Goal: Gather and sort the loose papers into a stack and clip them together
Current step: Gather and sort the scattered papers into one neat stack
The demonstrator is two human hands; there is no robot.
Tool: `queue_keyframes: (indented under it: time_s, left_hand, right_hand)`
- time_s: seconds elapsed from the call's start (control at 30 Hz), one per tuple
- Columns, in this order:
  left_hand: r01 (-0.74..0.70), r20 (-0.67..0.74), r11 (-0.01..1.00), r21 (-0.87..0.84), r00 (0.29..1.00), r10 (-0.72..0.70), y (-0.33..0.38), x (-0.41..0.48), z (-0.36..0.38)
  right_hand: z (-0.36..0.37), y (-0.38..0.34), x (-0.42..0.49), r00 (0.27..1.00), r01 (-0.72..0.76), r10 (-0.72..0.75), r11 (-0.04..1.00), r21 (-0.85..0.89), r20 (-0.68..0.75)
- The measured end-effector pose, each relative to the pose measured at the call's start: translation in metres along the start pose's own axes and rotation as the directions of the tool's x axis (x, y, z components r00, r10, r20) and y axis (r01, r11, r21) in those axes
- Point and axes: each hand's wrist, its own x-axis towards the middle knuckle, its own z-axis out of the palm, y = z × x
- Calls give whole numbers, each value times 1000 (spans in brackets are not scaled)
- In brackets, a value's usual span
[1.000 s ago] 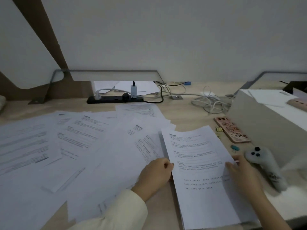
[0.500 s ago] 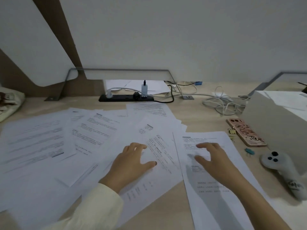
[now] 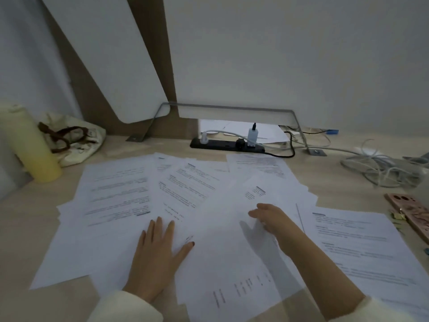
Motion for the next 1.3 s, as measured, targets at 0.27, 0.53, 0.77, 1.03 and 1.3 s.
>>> queue_keyframes:
  time_s: [0.27, 0.53, 0.77, 1.03, 1.3]
  left_hand:
    - [-101, 44, 976, 195, 995, 95, -6, 9, -5]
    - [-97, -159, 957, -272, 986, 55, -27, 6, -12]
    - [-245, -120, 911, -332, 969, 217, -29, -12, -22]
    - [-39, -107, 993, -110, 994, 27, -65, 11, -36]
    - [-150, -159, 925, 348, 963, 216, -76, 35, -21]
  right_hand:
    - [9, -7, 11, 967, 133, -221, 864, -485, -128]
    - [75, -17, 15, 994, -10, -9, 986, 167, 113]
    - [102, -22, 12, 879, 30, -195, 934, 357, 436]
    - [82, 0, 24, 976, 15, -37, 995, 102, 216]
    - [74, 14, 17, 963, -5, -31, 991, 131, 267]
